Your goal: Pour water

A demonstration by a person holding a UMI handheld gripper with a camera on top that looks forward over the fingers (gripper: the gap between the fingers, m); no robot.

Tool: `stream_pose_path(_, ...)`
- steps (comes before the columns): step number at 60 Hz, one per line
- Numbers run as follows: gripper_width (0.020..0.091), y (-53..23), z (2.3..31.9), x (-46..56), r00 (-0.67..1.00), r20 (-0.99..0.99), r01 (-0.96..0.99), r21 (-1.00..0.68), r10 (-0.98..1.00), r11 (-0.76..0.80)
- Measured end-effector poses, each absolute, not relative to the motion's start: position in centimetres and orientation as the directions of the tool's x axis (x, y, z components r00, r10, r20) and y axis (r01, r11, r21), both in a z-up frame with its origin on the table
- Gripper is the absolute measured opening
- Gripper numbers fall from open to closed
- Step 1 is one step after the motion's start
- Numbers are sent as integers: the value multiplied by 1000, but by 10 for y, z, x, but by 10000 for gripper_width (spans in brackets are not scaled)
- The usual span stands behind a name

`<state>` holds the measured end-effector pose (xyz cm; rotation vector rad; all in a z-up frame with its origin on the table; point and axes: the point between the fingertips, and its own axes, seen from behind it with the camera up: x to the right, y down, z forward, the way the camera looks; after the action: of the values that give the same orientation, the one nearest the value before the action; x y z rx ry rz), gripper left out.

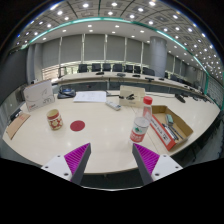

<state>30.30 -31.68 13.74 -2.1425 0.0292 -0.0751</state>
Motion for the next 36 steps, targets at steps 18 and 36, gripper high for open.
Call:
stream_pose_path(18,856,-212,75,420,998,36,6,-872,-51,-489)
stream_pose_path(36,540,-142,64,426,1000,-6,-16,-920,-27,-391)
